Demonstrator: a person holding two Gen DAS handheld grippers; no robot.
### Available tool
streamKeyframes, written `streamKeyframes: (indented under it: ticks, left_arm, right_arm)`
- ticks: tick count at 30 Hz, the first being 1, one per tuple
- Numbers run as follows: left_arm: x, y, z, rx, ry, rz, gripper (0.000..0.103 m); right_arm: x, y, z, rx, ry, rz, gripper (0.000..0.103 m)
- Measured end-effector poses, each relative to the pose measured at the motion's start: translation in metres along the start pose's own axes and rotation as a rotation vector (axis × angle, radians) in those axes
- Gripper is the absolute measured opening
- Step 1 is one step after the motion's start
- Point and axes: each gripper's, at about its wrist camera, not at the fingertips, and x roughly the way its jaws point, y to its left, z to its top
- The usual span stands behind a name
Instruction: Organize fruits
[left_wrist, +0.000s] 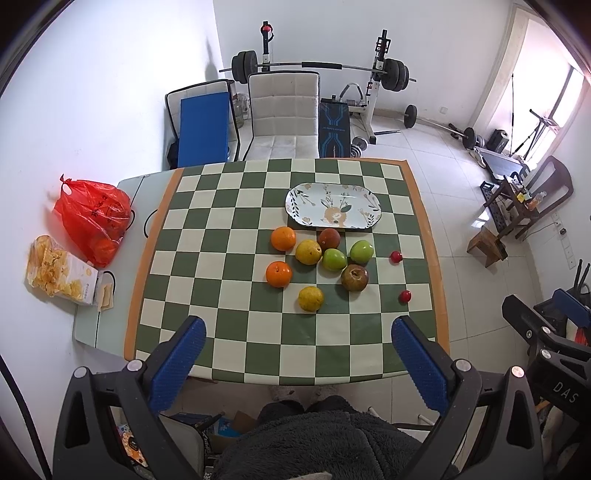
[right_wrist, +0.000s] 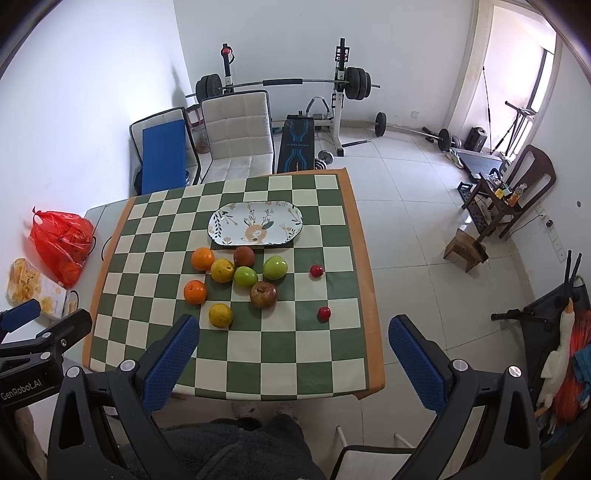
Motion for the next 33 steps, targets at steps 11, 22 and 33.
streamKeyframes:
  ticks: [11, 22, 33]
  left_arm:
    - [-0.0004, -0.0026, -0.0033, -0.001, -0.003, -0.001, 0.103]
    - [-0.0007, -0.0018, -0.0030, 0.001, -0.006, 0.001, 0.103]
    - [0.0000, -0.0012, -0.0040, -0.004, -0.015, 0.004, 0.103]
  right_arm:
    - [-0.0008, -0.0004, 0.0009, 0.002, -0.003, 0.002, 0.103]
    - [-0.0019, 0.0001, 0.0016, 0.000, -0.009, 0.003, 0.103]
    - [-0.0042, 0.0005, 0.0046, 0.000, -0.014, 0.006, 0.103]
